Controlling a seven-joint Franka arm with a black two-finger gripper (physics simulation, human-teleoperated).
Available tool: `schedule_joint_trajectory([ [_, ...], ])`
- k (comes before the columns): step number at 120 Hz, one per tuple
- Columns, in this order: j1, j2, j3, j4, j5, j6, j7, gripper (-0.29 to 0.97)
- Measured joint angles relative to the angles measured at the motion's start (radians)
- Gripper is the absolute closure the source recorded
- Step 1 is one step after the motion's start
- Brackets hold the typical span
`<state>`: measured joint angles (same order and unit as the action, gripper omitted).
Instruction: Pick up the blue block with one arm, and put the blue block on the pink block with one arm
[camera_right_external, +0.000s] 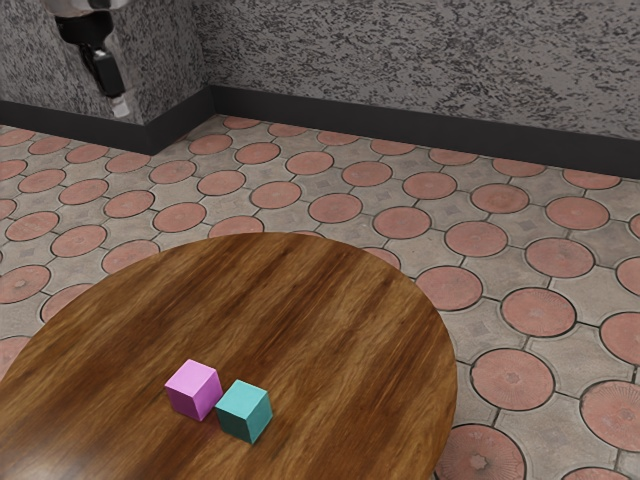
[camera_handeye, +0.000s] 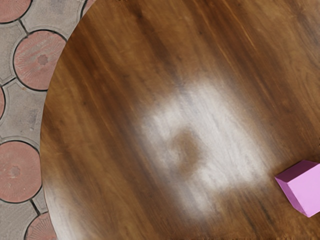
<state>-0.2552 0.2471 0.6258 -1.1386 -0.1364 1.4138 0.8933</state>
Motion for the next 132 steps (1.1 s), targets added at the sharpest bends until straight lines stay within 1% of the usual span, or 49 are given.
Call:
schedule_joint_trajectory([
  [10,0.000,-0.002,0.000,0.000,-0.001,-0.003,0.064,0.00],
  [14,-0.001,-0.007,0.005,0.055,-0.001,-0.013,0.086,0.00],
  [18,0.000,-0.026,-0.003,0.159,0.016,-0.026,0.106,0.01],
  [23,-0.001,-0.087,-0.101,0.273,0.066,-0.043,0.130,0.00],
  [31,-0.014,-0.148,-0.265,0.339,0.168,-0.067,0.165,0.00],
  [37,-0.036,-0.160,-0.330,0.354,0.222,-0.081,0.189,0.00],
  [43,-0.046,-0.165,-0.366,0.344,0.256,-0.091,0.211,0.00],
  [58,-0.026,-0.173,-0.382,0.301,0.287,-0.110,0.259,0.00],
  [65,-0.013,-0.174,-0.381,0.251,0.294,-0.117,0.279,0.00],
  [70,-0.029,-0.230,-0.373,0.100,0.297,-0.111,0.292,0.00],
  [74,-0.036,-0.304,-0.378,-0.037,0.301,-0.093,0.301,0.00],
  [80,-0.018,-0.488,-0.425,-0.328,0.306,-0.051,0.314,0.00],
  [85,-0.014,-0.683,-0.478,-0.637,0.311,-0.005,0.324,0.00],
  [89,-0.013,-0.817,-0.506,-0.843,0.312,0.033,0.331,0.00],
  [93,-0.013,-0.946,-0.508,-1.038,0.307,0.069,0.336,0.00],
  [98,-0.012,-1.047,-0.489,-1.199,0.295,0.108,0.342,0.00],
  [100,-0.012,-1.056,-0.486,-1.246,0.292,0.123,0.344,0.00],
  [105,-0.012,-1.039,-0.480,-1.328,0.295,0.167,0.351,0.00],
  [115,-0.012,-0.923,-0.456,-1.437,0.307,0.284,0.368,0.00],
  [122,-0.012,-0.840,-0.448,-1.478,0.314,0.372,0.378,0.00],
  [126,-0.012,-0.794,-0.447,-1.489,0.332,0.427,0.394,0.00],
  [132,-0.012,-0.759,-0.446,-1.497,0.357,0.511,0.450,0.00],
])
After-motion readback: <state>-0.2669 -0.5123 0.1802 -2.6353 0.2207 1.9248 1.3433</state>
